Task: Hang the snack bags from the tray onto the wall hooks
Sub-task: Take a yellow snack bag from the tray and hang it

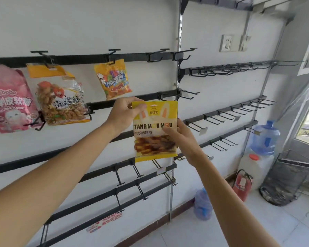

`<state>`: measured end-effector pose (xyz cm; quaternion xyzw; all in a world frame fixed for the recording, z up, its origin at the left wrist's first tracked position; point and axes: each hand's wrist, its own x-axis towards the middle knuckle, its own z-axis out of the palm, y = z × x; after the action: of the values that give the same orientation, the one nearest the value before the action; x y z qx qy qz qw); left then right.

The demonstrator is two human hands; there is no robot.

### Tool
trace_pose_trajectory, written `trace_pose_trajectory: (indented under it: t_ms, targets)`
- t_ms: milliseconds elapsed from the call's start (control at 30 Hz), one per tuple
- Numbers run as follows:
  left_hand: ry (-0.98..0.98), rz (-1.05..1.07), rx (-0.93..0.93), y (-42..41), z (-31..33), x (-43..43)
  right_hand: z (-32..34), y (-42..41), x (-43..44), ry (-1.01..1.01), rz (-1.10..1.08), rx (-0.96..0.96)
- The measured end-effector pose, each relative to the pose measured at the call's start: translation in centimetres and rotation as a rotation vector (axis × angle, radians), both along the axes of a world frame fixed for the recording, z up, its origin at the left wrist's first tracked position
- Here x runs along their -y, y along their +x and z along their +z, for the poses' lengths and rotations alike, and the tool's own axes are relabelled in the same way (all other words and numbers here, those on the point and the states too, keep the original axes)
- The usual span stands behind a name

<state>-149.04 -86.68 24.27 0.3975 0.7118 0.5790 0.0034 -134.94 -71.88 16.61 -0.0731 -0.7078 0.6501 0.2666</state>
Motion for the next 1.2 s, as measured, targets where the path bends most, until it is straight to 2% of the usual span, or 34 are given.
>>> trace_pose_trajectory:
  t_ms: [67,233,333,400,667,733,833,900,1000,1200]
  targets:
    - [0.010,0.010,-0.030,-0.6,0.9,-0.7,2.0,-0.9,-0.8,0.051,-0.054,-0.092]
    - [0.025,0.035,-0.062,-2.2,2.2,-2.1,4.9,-4.5,-3.1,0.484,-0.333,-0.161]
    - [0.078,0.034,-0.120,-2.7,2.9,-3.7,7.2,-6.7,-4.5,0.678,-0.377,-0.134]
    - [0.127,0.047,-0.174,-3.2,3.6,-5.0,8.6,-8.4,-5.3,0.735,-0.370,-0.085]
    - [0.246,0.119,-0.315,-9.0,4.1,-9.9,11.8,-13.3,-10.0,0.645,-0.300,-0.150]
    - [0.250,0.261,-0.482,-10.4,3.8,-11.7,12.7,-14.7,-11.4,0.637,-0.316,-0.194]
    - [0.174,0.469,-0.903,-11.7,3.6,-13.1,13.8,-16.1,-13.1,0.596,-0.312,-0.250]
    - [0.056,0.475,-1.073,-12.2,3.5,-13.8,14.3,-16.9,-14.1,0.572,-0.273,-0.276]
    - [-0.021,0.436,-1.115,-12.5,3.8,-14.8,15.5,-17.7,-15.4,0.551,-0.206,-0.328]
    - [-0.034,0.585,-1.125,-12.3,5.1,-15.9,17.0,-19.1,-17.1,0.479,-0.029,-0.345]
